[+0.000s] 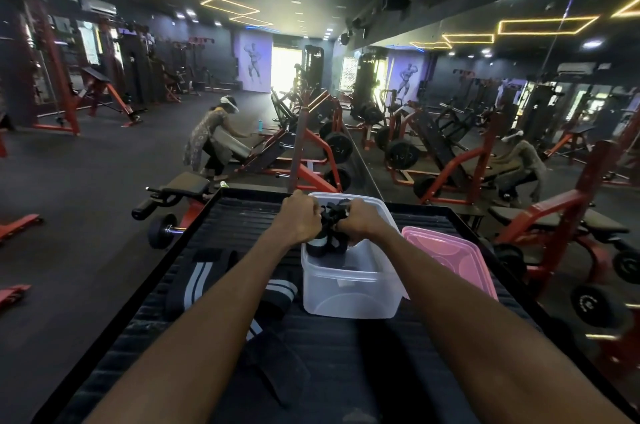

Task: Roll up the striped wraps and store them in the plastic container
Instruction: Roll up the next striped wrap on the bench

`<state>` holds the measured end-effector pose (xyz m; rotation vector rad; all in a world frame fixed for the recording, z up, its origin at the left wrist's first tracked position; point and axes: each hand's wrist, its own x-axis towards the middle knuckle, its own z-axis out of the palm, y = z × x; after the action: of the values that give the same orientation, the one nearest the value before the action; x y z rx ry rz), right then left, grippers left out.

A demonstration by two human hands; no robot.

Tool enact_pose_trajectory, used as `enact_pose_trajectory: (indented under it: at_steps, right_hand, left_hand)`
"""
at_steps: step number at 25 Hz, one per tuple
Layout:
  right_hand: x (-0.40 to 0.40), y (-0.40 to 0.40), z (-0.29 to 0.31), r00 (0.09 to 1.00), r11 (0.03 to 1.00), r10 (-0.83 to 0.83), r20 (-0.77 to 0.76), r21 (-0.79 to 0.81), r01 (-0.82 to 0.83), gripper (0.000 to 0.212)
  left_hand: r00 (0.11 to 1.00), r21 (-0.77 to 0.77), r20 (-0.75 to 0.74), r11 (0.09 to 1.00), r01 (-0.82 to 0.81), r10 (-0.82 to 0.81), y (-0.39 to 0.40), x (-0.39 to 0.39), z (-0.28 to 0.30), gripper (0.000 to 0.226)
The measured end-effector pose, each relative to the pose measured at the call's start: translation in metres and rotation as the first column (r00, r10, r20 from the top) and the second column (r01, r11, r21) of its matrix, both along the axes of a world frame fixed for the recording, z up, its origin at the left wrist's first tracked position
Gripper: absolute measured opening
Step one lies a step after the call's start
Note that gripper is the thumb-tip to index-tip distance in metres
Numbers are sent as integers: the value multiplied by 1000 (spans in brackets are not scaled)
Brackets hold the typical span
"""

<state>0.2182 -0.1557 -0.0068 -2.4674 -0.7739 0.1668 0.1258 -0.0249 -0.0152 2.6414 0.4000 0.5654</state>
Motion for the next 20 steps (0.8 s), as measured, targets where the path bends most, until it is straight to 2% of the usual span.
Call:
enact_pose_trajectory:
  at_steps: [4, 6, 9, 12, 13, 15, 18, 20]
  right_hand:
    - [-3, -1, 15, 979, 985, -119, 166, 142, 96, 11]
    - [-10, 7, 22, 973, 972, -98, 209, 230, 48, 1]
    - [-46, 19, 38, 976, 951, 60, 211, 284, -120, 13]
    - [-87, 34, 45, 945, 902, 326, 36, 286, -322, 14]
    - [-98, 40, 43, 924, 897, 381, -3, 241, -369, 15]
    - [-115, 54, 39, 889, 886, 458, 11, 78, -458, 16]
    - [-137, 69, 26, 833, 820, 553, 22, -193, -540, 13]
    - [-144, 74, 8, 807, 764, 590, -27, -305, -569, 11]
  left_hand:
    - [997, -109, 82, 994, 7, 2, 10, -21, 9, 18]
    - [998, -107, 68, 994, -3, 10, 18, -36, 16, 18]
    - [1000, -54, 2, 998, -18, 18, 32, -57, 22, 19]
    - [982, 65, -163, 994, -86, 95, 46, -78, 22, 24]
    - [965, 93, -225, 989, -114, 132, 52, -84, 20, 26]
    - [925, 140, -327, 978, -153, 192, 60, -99, 17, 35]
    - [891, 137, -406, 978, -160, 203, 75, -112, 3, 62]
    - [876, 118, -441, 980, -160, 196, 78, -119, -3, 52]
